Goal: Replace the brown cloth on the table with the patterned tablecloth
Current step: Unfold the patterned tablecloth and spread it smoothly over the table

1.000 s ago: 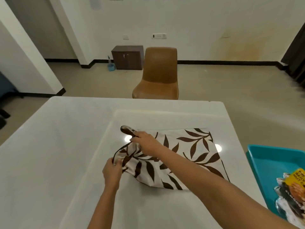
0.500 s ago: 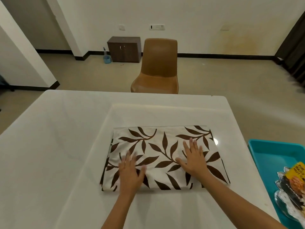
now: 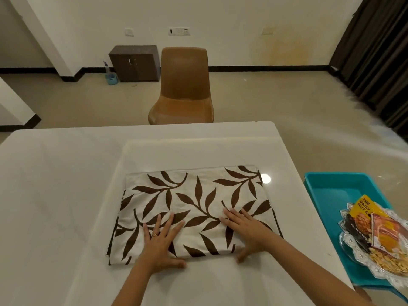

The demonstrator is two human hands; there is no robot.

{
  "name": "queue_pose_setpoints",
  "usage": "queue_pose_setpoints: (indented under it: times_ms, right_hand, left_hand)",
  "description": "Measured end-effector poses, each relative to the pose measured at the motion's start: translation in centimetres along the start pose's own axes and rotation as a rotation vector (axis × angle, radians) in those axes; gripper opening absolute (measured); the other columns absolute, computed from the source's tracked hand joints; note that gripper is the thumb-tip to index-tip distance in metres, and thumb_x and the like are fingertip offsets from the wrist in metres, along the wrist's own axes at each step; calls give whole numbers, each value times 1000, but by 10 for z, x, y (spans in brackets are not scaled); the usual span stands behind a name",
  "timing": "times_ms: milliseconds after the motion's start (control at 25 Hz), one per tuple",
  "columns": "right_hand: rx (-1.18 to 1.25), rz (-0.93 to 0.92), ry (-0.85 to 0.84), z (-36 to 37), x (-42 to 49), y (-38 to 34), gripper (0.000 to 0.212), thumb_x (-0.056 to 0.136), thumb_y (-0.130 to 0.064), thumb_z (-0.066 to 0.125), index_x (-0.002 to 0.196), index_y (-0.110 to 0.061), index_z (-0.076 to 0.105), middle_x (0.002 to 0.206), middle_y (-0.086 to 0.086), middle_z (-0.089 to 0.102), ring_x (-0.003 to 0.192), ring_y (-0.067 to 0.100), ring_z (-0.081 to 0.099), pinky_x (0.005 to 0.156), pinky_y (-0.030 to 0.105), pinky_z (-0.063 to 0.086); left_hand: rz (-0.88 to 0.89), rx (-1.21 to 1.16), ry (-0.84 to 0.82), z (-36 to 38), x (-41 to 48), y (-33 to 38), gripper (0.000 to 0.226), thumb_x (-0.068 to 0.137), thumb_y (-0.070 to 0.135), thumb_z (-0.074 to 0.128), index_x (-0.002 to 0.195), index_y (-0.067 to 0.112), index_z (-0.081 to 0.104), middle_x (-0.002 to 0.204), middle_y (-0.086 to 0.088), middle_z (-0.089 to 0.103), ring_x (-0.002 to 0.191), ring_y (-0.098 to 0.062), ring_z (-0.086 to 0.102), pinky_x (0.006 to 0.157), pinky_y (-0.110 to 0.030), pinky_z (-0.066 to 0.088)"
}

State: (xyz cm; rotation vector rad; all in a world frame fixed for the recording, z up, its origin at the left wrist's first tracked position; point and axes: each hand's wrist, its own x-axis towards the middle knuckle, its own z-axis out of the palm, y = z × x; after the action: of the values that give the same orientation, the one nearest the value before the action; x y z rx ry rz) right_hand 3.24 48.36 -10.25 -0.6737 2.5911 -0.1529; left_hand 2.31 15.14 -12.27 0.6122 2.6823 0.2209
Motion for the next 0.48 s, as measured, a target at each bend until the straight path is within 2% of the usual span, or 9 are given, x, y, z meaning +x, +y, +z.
queue_pose_setpoints:
  times_ms: [120,200,280,320,360,400,440,480]
  right_hand:
    - [46,-49,-19,-6,-5,7,80,92,-43,57,152,-38,4,159,-8,-10,144,9,-15,119,36,-7]
    - [200,-3,-28,-23,-2,9,53,100,-29,45,149,-37,26,160,-6,13,147,11,7,121,38,10]
    - [336,82,-87,-43,1,8,41,101,-25,43,141,-31,45,151,-1,39,138,17,35,116,35,26]
    - [369,105,-140,-52,2,7,37,100,-25,44,137,-27,51,143,1,50,128,19,46,112,34,32]
    - [378,106,-201,-59,3,5,35,100,-25,45,133,-25,56,134,2,56,119,18,52,108,34,37]
    - [372,94,-279,-66,2,2,33,99,-27,45,130,-24,58,129,1,58,113,17,53,104,34,39]
    - [362,81,-381,-72,1,-2,31,99,-30,45,127,-25,59,126,1,58,109,15,52,101,33,39]
    - [370,78,-502,-77,-2,-5,28,99,-31,45,122,-26,60,123,1,58,105,14,51,97,32,39]
  left_hand:
    - [53,18,-28,-3,-1,-14,104,58,97,8,148,46,-7,154,10,-29,142,-25,-29,109,-58,-19]
    - [47,-17,-49,-11,1,-14,92,67,89,2,148,46,-3,155,9,-25,144,-26,-23,109,-52,-16]
    - [59,28,-65,-18,-2,-12,74,75,75,7,143,50,-8,154,8,-18,145,-27,-16,114,-49,-8]
    - [75,55,-56,-18,-6,-11,73,79,72,19,141,51,-13,156,5,-10,145,-30,-8,116,-51,1]
    - [100,83,-90,-23,-12,-9,85,81,67,40,144,48,-14,158,0,5,145,-35,9,114,-53,15]
    - [94,85,-137,-19,-22,-9,108,74,57,67,148,40,-10,155,-6,26,138,-38,31,105,-52,33]
    - [25,66,-204,-11,-28,-10,129,59,43,85,151,31,-3,145,-8,45,126,-37,49,94,-48,46]
    - [-3,40,-179,-7,-32,-8,140,46,29,93,152,26,1,138,-7,54,117,-33,58,86,-43,52]
